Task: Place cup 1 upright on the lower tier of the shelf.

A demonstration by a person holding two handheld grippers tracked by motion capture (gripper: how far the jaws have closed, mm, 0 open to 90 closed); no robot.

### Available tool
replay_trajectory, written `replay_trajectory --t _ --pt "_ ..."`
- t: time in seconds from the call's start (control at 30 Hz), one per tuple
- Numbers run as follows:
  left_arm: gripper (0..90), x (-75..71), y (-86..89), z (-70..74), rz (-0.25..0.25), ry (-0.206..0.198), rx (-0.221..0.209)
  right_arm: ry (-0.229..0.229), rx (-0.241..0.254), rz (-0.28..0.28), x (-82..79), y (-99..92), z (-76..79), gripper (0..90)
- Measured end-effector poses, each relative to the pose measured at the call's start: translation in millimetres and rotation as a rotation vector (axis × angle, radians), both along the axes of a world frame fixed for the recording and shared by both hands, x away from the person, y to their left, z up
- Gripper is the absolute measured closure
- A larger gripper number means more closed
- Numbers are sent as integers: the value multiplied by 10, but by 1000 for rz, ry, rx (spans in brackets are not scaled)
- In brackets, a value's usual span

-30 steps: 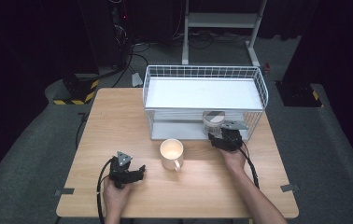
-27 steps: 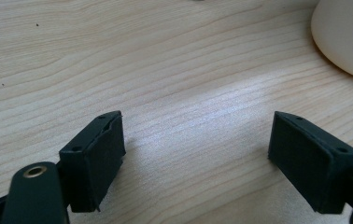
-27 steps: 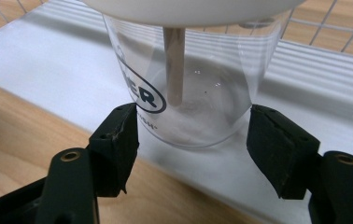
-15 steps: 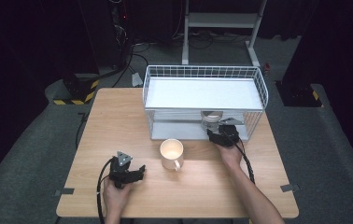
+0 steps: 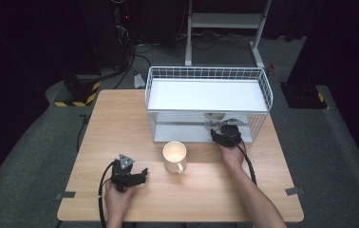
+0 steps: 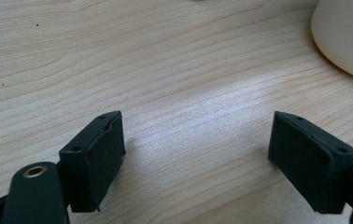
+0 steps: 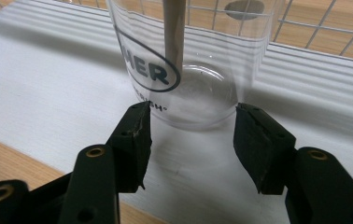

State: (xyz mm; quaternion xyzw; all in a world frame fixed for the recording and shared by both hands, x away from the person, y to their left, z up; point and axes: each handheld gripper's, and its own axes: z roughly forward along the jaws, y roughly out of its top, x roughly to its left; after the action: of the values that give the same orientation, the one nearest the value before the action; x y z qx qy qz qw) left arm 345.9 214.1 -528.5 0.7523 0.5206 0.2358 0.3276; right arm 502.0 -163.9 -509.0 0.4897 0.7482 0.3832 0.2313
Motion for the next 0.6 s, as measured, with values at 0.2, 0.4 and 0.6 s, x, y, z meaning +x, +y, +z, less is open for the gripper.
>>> replay_trajectory --t 0.2,0.4,0.6 --pt "187 -2 -2 0 0 1 0 -10 -4 -5 17 -1 -15 496" --pt "187 -2 -2 0 0 1 0 -6 -3 -18 27 -3 -31 512" --pt "187 -2 -5 -2 3 -1 -4 -2 2 -15 16 -33 -24 455"
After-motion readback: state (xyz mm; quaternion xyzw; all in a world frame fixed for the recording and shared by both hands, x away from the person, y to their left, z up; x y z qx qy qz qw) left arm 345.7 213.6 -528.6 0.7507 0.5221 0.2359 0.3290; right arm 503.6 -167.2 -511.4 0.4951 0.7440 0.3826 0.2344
